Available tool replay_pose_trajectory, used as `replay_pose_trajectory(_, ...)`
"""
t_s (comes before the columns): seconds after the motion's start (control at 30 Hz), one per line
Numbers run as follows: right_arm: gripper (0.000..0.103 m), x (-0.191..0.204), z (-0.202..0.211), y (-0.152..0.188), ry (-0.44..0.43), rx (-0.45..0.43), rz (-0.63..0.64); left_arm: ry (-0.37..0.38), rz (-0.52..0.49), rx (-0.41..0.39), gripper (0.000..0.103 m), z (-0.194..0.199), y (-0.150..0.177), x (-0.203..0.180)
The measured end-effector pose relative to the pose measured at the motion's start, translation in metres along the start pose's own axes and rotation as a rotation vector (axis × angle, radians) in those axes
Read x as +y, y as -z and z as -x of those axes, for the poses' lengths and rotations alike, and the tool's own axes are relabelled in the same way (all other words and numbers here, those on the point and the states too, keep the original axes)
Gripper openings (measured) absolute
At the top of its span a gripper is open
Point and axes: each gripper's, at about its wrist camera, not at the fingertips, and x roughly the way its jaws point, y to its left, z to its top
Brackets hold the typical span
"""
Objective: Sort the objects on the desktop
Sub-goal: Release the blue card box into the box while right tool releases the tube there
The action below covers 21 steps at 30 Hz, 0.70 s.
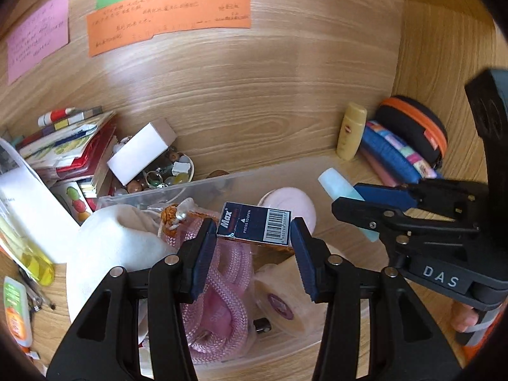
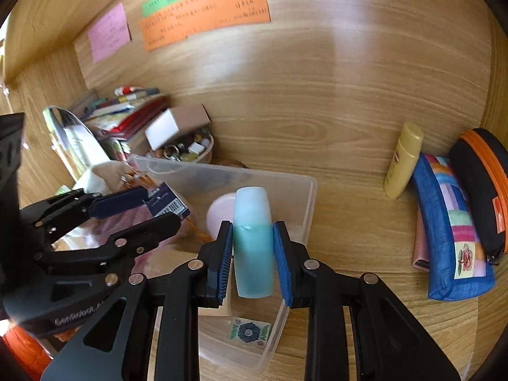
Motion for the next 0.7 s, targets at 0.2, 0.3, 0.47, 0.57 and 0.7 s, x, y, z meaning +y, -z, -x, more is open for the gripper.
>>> replay_pose_trajectory(0.2, 0.023, 0.004, -0.007, 0.003, 0.010, 0.018, 0.022, 0.021, -0.008, 0.007, 0.048, -0.001, 0.004, 0.002)
replay_pose_trajectory(0.3, 0.023, 0.006, -0.007, 0.004, 0.023, 0.014, 0.030, 0.024, -0.009, 0.003, 0.048, -0.001, 0.004, 0.001)
replay_pose_trajectory(0.47, 0.023, 0.008, -0.006, 0.004, 0.021, 0.013, 0.038, 0.034, 0.007, 0.002, 0.048, -0.001, 0.003, 0.003)
replay_pose_trajectory(0.57, 0.023, 0.010, -0.005, 0.004, 0.026, 0.007, 0.051, 0.035, 0.007, -0.003, 0.049, 0.000, 0.004, 0.003)
replay_pose_trajectory(0.7, 0.023, 0.012, 0.000, 0.004, 0.031, -0.010, 0.059, 0.049, 0.017, -0.008, 0.053, 0.003, 0.003, 0.004)
